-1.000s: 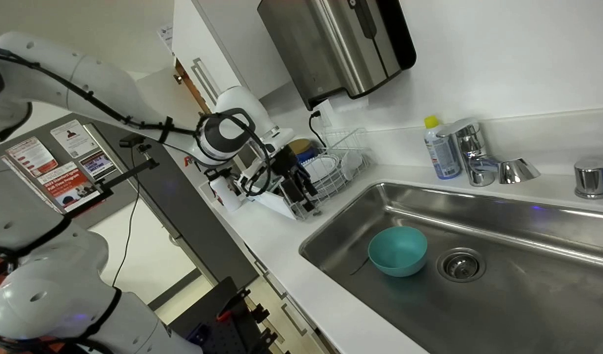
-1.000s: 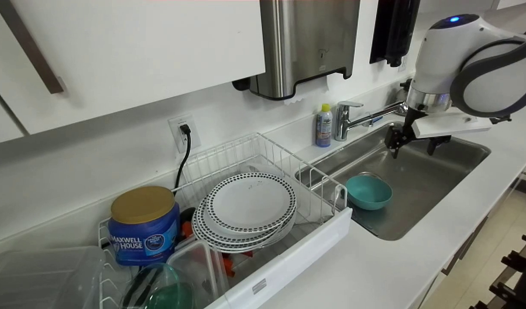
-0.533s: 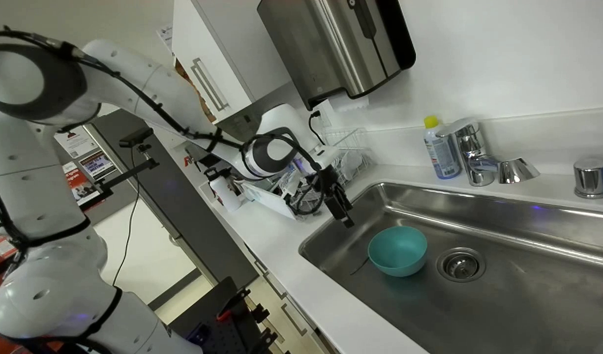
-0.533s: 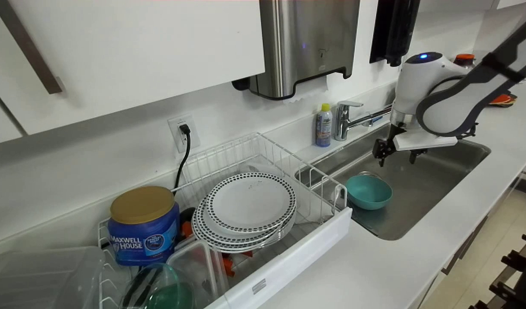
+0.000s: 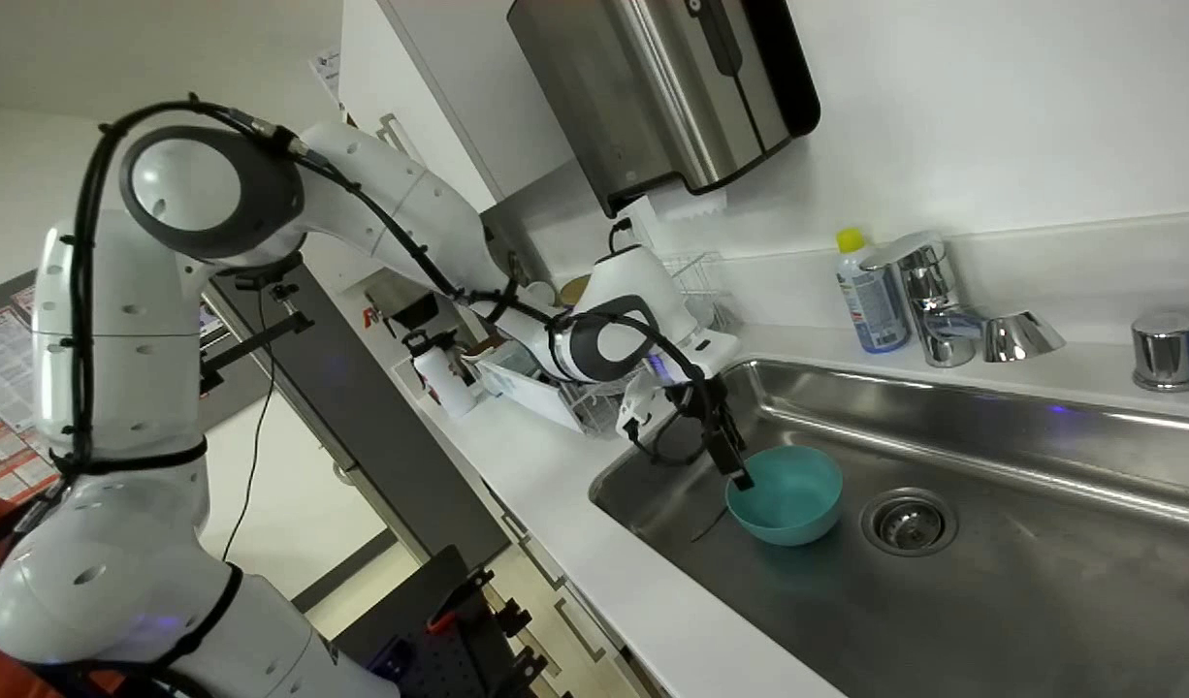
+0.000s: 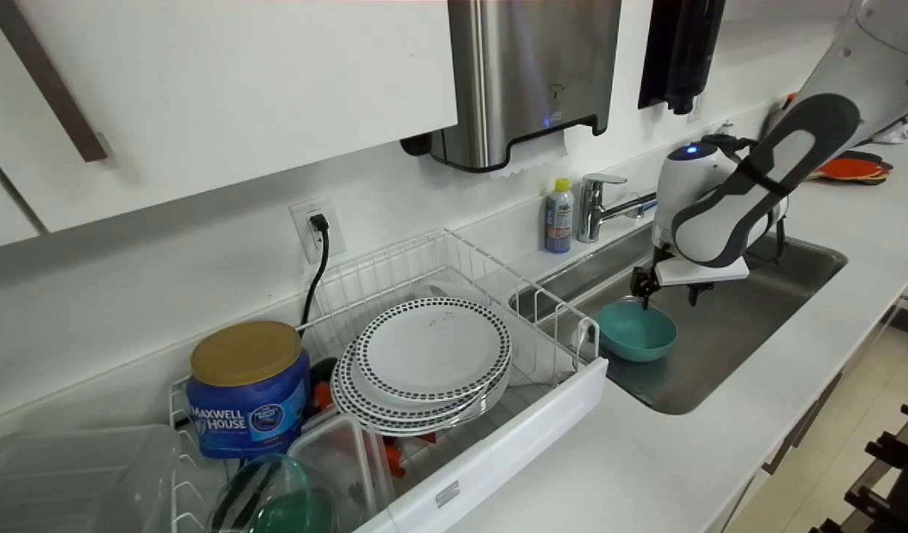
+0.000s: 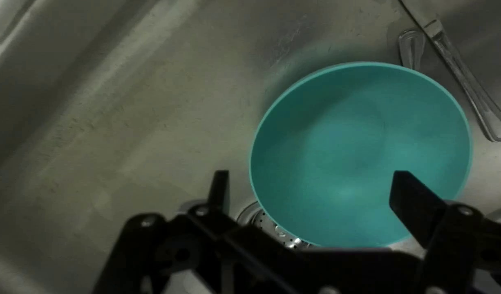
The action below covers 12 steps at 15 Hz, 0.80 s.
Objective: Pick up the bowl from the sink and place it on top of the plates on the dishrack
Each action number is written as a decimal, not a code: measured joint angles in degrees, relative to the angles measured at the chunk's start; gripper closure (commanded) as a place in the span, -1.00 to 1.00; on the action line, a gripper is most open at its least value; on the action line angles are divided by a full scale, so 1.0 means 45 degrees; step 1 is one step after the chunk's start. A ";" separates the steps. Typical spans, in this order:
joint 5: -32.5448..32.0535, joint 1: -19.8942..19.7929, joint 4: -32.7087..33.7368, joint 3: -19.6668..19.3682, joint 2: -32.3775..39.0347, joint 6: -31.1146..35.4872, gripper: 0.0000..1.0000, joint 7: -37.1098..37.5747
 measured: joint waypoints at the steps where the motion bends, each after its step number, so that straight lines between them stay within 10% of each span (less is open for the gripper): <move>1: 0.0276 0.0009 0.0238 -0.0076 0.0300 0.0000 -1.00 -0.0180; 8: 0.1758 -0.0010 0.1415 -0.0522 0.2009 -0.0015 -1.00 -0.0901; 9: 0.1957 -0.0032 0.1552 -0.0551 0.2222 -0.0024 -0.54 -0.0931; 12: 0.2411 -0.0111 0.1929 -0.0565 0.2780 -0.0035 -0.17 -0.0978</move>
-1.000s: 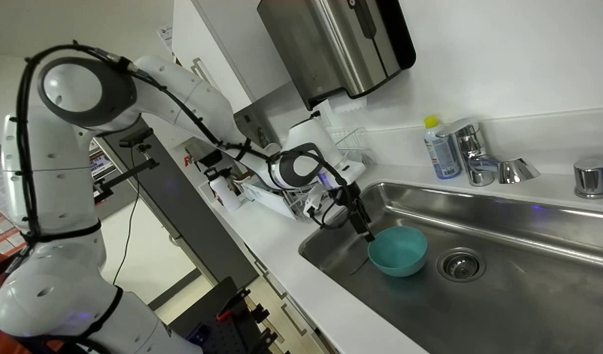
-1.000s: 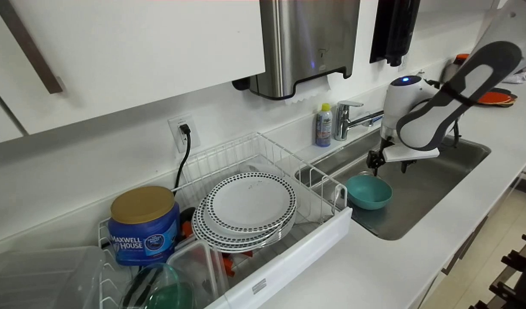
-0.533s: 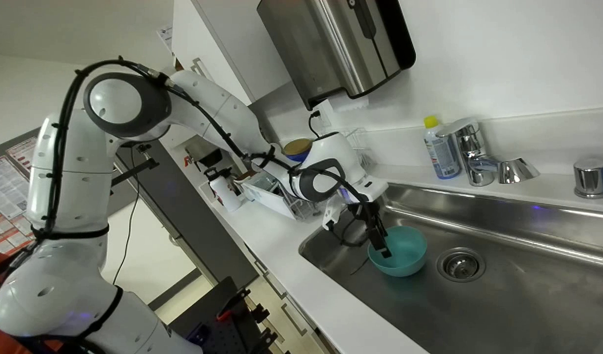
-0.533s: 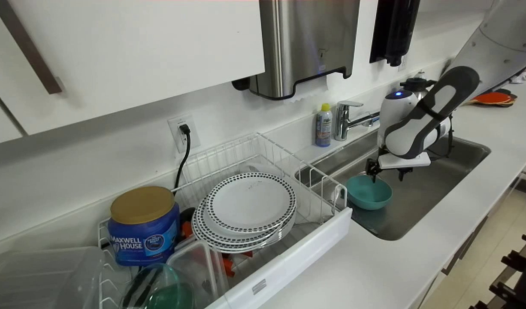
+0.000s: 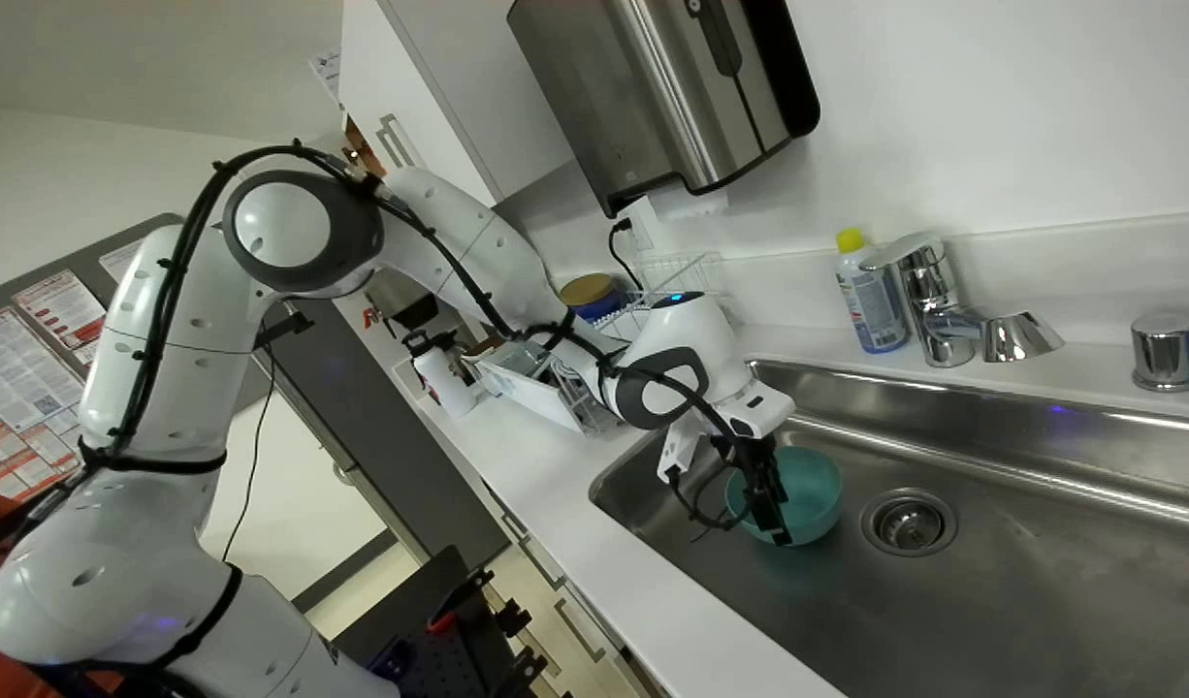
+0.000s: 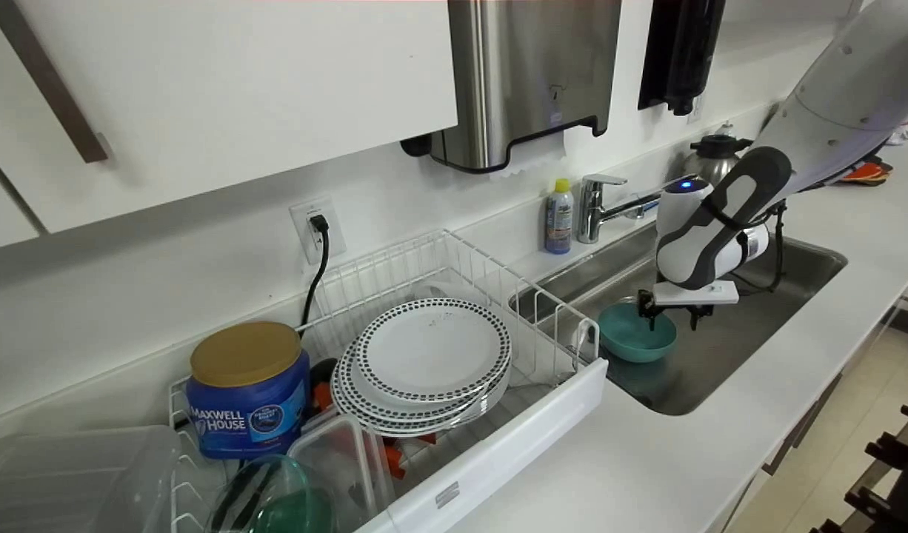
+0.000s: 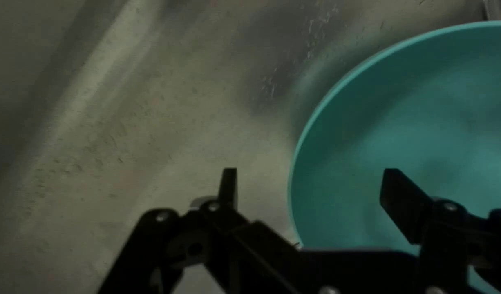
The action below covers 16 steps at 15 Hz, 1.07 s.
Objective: Pick up the bowl from the sink and place it on top of the plates on the dishrack
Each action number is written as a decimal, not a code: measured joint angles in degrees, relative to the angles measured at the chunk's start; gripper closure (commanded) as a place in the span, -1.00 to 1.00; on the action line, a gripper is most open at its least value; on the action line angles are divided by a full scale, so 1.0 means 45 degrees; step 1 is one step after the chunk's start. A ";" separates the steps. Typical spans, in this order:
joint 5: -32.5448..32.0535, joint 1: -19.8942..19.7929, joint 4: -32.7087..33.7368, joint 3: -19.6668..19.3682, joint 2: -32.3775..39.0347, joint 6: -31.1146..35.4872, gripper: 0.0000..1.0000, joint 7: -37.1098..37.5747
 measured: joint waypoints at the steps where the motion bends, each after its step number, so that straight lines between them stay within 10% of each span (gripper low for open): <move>1: 0.0131 -0.0004 0.0110 0.0000 0.0148 -0.0004 0.00 -0.0061; 7: 0.0427 0.0035 0.0500 0.0000 0.0438 -0.0023 0.93 -0.0132; 16: 0.0443 0.0324 0.0641 -0.0303 0.0214 -0.0023 0.97 -0.0139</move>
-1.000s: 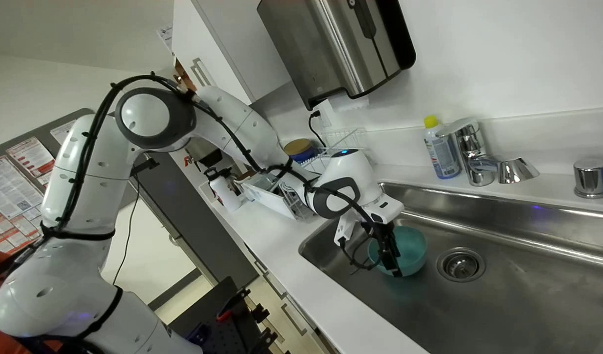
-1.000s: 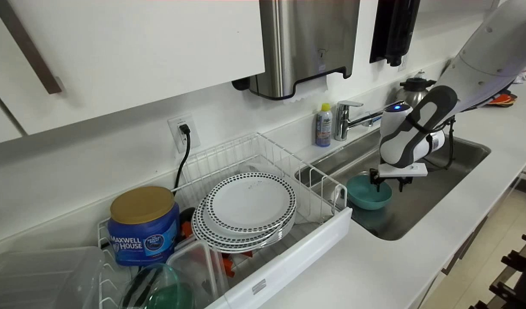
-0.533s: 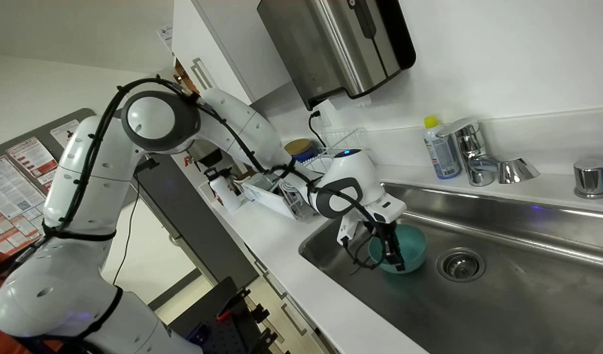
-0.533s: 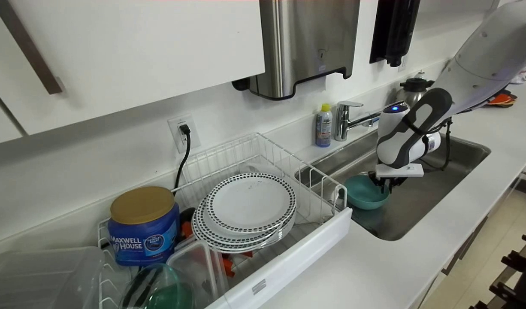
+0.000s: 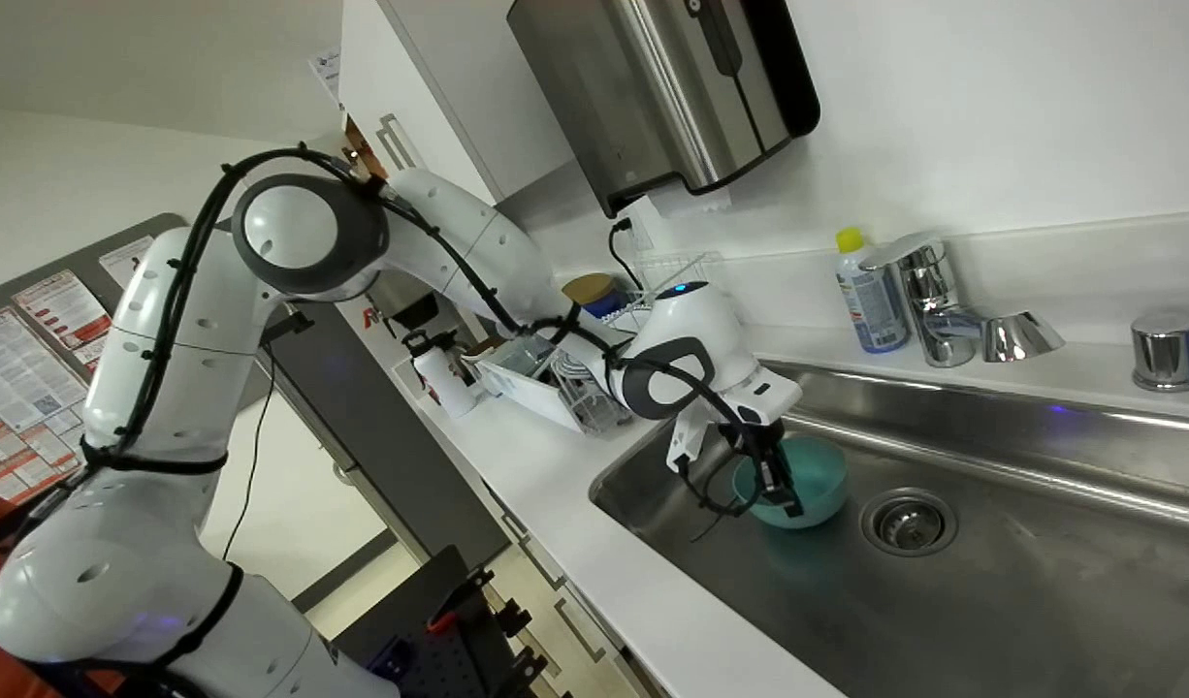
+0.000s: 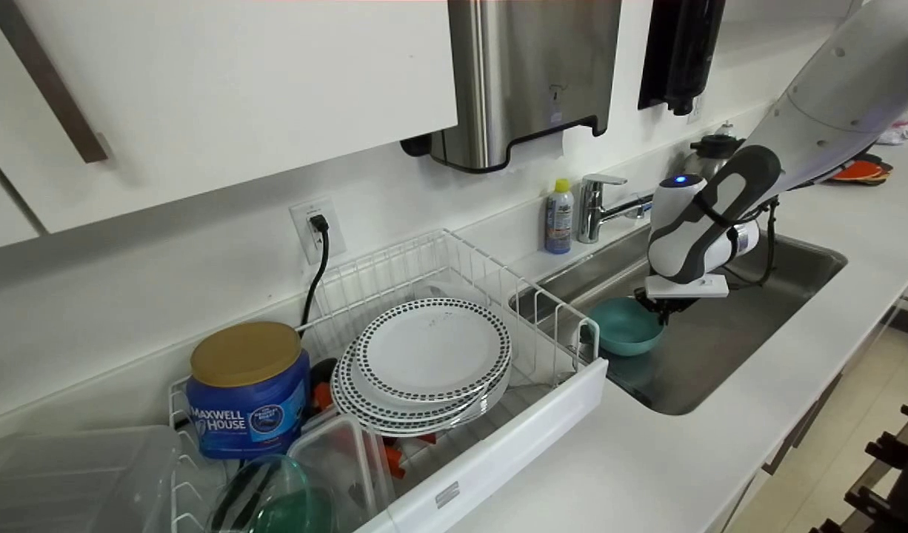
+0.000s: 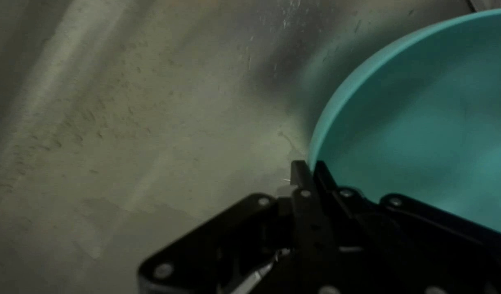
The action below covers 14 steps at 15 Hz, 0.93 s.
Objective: Pick up the bowl from the sink and place it on top of the plates on the dishrack
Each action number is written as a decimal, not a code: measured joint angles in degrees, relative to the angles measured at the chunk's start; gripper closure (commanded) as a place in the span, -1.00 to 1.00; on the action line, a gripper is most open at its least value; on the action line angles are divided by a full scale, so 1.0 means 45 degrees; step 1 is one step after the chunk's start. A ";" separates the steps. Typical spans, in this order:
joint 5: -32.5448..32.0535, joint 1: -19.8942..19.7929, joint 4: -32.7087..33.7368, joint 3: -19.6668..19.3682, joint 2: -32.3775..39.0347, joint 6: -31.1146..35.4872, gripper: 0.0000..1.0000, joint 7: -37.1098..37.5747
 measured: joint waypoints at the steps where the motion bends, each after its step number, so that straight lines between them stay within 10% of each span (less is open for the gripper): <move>1: 0.0000 0.0070 -0.0038 -0.0083 -0.0071 0.0000 0.97 0.0000; 14: -0.0293 0.0339 -0.3797 -0.0709 -0.5335 -0.1147 0.97 -0.0475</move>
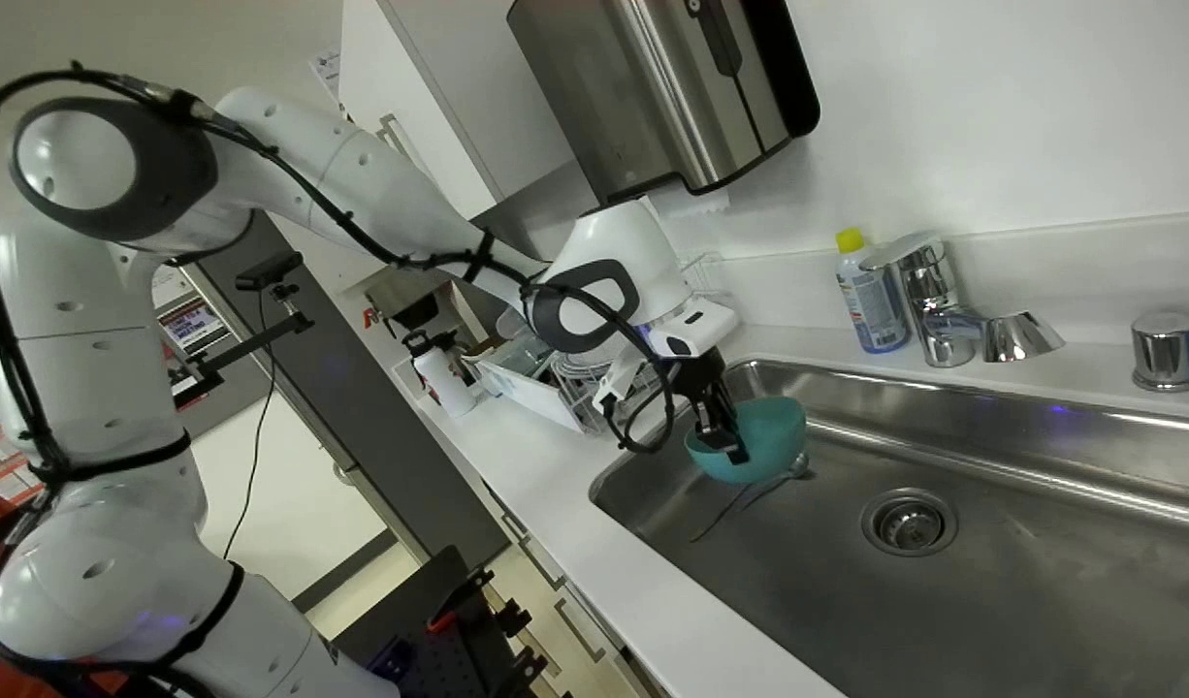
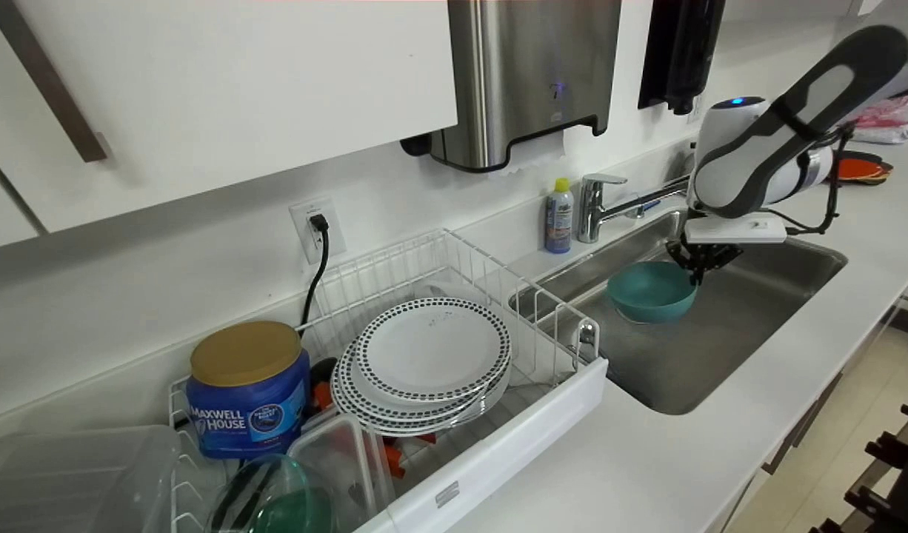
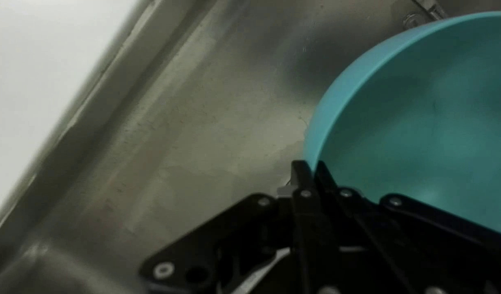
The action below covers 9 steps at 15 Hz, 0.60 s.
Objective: Pick up the bowl from the sink and place it on top of the plates on the dishrack
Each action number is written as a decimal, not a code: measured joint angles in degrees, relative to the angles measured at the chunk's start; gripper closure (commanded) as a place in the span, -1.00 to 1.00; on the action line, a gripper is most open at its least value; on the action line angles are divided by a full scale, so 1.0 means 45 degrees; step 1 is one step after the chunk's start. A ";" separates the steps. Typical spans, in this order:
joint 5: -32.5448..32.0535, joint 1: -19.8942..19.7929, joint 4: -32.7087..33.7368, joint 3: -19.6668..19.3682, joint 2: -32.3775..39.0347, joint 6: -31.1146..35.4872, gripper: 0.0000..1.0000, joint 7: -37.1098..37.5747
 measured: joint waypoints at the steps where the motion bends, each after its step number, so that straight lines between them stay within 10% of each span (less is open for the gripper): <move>1: -0.0145 -0.0002 -0.0432 -0.0051 -0.0608 -0.0002 0.97 -0.0092; 9: -0.1203 -0.0366 -0.3736 0.0333 -0.6008 -0.0028 0.97 -0.2030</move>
